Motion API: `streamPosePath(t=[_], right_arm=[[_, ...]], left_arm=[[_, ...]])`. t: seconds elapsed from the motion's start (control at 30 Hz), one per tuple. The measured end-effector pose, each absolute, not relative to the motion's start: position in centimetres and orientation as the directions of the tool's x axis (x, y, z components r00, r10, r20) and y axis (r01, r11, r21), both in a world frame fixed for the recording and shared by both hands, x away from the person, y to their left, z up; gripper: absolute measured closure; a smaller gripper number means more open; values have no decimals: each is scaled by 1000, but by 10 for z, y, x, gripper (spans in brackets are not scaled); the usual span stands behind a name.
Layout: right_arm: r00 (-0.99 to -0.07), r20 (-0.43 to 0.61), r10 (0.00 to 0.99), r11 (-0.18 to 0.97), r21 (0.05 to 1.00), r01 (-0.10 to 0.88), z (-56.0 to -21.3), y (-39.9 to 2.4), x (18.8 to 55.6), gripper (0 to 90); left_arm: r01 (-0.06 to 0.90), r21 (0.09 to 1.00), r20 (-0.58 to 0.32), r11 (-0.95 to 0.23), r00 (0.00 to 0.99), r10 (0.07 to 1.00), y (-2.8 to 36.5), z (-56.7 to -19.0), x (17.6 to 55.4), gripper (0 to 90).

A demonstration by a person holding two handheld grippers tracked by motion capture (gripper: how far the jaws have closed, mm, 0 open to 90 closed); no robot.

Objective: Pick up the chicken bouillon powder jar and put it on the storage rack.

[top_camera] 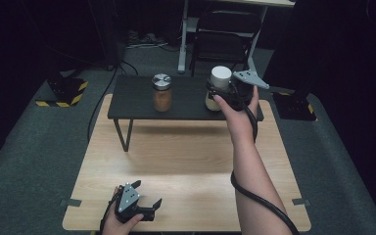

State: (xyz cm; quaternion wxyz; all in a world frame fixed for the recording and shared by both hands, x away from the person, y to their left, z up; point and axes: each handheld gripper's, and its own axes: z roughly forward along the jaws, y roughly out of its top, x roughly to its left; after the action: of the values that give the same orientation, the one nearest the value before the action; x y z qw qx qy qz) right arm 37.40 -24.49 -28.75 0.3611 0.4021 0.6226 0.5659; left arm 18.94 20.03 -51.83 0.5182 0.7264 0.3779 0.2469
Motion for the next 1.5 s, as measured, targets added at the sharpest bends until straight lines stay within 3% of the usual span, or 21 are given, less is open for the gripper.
streamPosePath(t=[1.5], right_arm=[[-497,-2,868,25,999,39,-314,-277,323,2]], left_arm=[[294,937,-23,-187,589,808,198,-517,189,5]])
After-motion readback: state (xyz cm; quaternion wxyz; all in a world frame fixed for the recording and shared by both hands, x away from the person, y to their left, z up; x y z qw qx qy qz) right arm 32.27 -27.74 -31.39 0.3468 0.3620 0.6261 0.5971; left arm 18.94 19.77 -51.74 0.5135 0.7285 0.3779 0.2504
